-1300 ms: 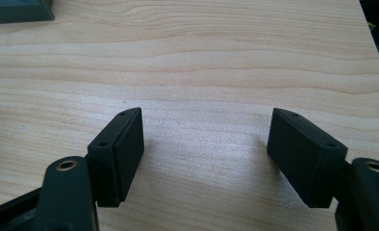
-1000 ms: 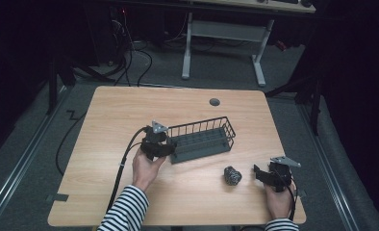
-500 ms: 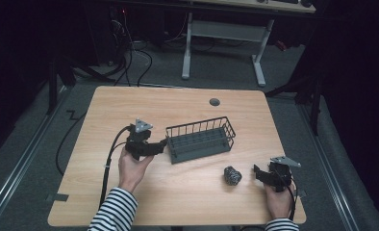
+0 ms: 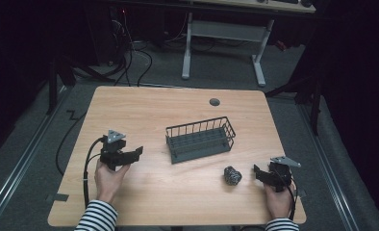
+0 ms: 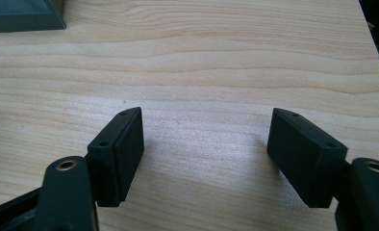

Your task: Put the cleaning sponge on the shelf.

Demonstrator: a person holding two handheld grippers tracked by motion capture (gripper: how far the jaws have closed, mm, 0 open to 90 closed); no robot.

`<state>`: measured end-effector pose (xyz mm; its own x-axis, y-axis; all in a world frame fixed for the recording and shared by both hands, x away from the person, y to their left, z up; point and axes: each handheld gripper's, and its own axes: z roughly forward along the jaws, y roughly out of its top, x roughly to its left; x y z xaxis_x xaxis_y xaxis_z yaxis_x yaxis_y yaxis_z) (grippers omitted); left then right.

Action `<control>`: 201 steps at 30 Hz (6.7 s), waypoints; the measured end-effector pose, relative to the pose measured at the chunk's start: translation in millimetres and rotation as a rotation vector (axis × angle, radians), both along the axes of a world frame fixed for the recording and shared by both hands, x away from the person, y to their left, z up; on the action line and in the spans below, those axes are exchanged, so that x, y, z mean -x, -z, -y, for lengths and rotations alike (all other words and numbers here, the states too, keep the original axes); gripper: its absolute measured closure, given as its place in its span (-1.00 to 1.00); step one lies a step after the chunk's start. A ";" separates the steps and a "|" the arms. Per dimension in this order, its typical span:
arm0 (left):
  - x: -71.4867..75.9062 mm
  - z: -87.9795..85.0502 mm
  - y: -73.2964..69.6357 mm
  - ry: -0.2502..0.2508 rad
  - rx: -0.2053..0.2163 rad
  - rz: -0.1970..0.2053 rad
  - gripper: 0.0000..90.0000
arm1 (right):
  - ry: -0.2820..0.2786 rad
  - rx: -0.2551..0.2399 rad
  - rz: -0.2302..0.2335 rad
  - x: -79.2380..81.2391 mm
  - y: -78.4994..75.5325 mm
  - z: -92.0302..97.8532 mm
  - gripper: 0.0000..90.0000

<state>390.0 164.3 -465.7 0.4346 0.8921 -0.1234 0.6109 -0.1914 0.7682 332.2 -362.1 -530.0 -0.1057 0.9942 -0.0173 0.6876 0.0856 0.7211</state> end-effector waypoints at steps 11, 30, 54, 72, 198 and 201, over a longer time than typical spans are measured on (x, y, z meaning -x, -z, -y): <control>11.3 -33.1 24.8 -0.087 -0.015 -0.017 -0.36 | -0.002 0.000 0.001 -0.1 0.0 -0.2 -0.35; 16.3 -48.1 62.6 -0.161 -0.107 -0.025 -0.37 | -0.003 -0.001 0.003 -0.9 0.1 -1.3 -0.35; 19.5 -47.9 71.4 -0.169 -0.123 -0.008 -0.40 | -0.019 -0.019 -0.013 -3.3 -1.8 1.9 -0.33; 19.8 -47.9 71.4 -0.168 -0.122 -0.009 -0.41 | -0.178 -0.099 0.055 30.1 -20.7 -14.0 -0.38; 20.0 -47.1 71.6 -0.159 -0.124 -0.010 -0.45 | -0.505 -0.159 0.127 -81.4 -122.1 -114.7 -0.03; 20.0 -47.1 71.6 -0.159 -0.123 -0.010 -0.45 | -0.497 -0.158 0.127 -85.6 -120.3 -116.6 -0.03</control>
<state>370.0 211.4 -537.3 0.2863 0.9581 -0.0124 0.6483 -0.1842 0.7387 417.8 -245.4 -409.7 -0.5712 0.8164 0.0851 0.4981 0.2623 0.8265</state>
